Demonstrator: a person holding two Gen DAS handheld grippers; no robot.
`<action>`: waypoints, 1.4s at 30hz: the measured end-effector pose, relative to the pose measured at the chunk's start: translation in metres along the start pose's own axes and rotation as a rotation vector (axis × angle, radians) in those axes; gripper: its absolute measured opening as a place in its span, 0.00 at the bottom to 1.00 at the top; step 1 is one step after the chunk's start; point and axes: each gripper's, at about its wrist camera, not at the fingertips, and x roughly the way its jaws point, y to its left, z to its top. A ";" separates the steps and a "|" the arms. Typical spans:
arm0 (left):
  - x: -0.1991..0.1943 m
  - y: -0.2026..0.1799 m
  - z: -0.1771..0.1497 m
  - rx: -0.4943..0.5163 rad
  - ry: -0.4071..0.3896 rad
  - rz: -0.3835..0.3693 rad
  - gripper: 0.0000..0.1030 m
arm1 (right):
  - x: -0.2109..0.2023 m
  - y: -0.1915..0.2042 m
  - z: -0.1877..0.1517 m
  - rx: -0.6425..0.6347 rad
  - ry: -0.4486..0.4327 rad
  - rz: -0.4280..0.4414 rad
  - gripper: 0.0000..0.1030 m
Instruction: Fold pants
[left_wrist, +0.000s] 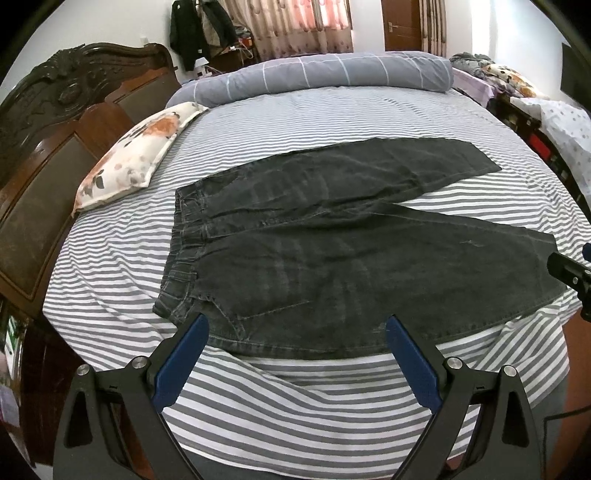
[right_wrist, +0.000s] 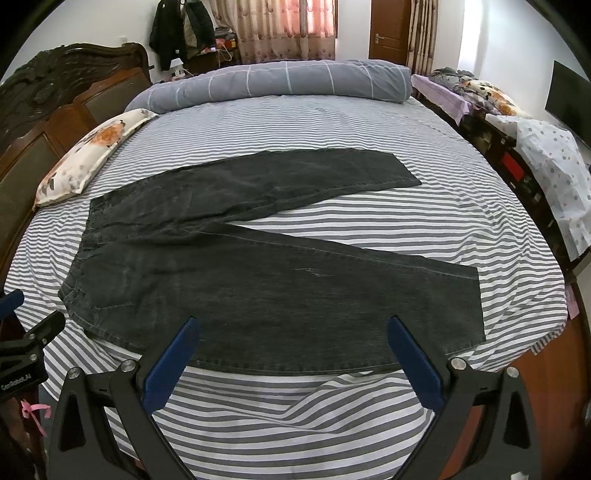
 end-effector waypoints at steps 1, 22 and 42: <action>0.000 0.000 0.000 -0.003 0.002 -0.001 0.93 | 0.000 0.000 0.000 -0.001 0.001 0.000 0.97; -0.003 0.000 -0.001 -0.003 0.000 -0.003 0.93 | -0.002 0.002 -0.001 -0.004 0.003 0.005 0.97; -0.003 0.002 -0.004 -0.020 0.007 -0.022 0.93 | -0.002 0.001 -0.001 0.005 0.006 0.015 0.97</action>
